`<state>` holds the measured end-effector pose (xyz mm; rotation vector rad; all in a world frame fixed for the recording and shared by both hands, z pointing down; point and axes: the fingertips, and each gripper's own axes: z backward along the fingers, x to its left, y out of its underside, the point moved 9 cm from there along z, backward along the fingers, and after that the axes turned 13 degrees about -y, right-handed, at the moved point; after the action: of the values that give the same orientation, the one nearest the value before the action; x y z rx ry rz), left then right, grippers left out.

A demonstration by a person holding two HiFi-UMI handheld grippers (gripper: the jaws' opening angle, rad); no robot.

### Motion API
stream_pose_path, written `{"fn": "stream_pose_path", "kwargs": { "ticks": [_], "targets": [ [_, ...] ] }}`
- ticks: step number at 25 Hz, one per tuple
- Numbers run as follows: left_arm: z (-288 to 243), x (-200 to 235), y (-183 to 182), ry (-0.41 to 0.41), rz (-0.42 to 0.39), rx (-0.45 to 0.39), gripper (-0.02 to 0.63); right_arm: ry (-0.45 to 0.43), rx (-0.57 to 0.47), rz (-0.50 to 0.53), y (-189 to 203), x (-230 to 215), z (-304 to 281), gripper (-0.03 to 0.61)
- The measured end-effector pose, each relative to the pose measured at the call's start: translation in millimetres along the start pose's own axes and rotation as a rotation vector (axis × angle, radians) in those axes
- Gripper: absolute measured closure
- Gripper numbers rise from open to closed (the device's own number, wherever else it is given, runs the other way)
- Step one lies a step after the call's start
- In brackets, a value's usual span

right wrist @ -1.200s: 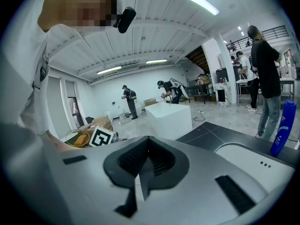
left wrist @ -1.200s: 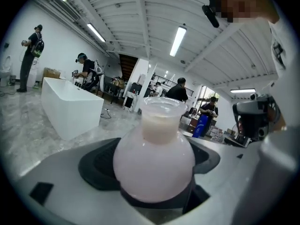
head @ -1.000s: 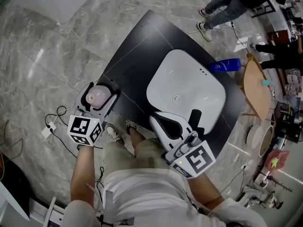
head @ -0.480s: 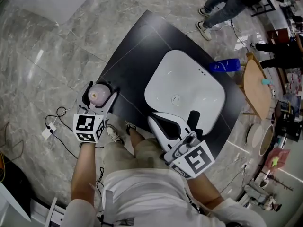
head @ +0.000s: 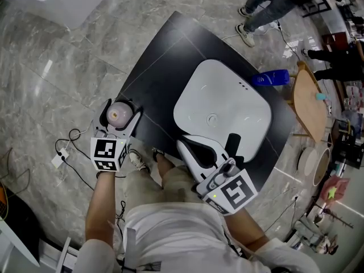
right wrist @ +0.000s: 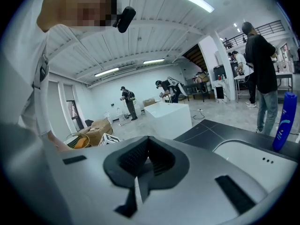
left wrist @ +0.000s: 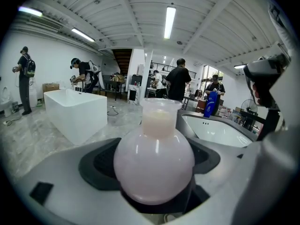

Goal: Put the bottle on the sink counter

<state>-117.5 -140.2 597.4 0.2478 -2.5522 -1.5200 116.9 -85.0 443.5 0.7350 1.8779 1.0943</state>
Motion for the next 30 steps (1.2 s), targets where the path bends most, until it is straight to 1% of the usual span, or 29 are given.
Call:
{"fn": "stream_pose_path", "kwargs": {
  "ticks": [14,21,24,30],
  "targets": [
    [-3.3,-6.2,4.4,-0.004,-0.077,0.03,0.199,-0.005,-0.003,-0.01,3.1,-1.6,0.0,0.568],
    [-4.1,-5.3,4.1,0.003,-0.09,0.044,0.199,-0.01,-0.008,-0.009,1.6,0.8,-0.7,0.568],
    [-5.1,-7.0,6.0,-0.002,-0.106,0.064,0.199,-0.012,-0.011,-0.008,2.1,0.6,0.6,0.568],
    [-8.1,-9.7,5.0,0.002,-0.145,0.078,0.199,-0.012,-0.019,-0.006,-0.3,2.1,2.3,0.568]
  ]
}}
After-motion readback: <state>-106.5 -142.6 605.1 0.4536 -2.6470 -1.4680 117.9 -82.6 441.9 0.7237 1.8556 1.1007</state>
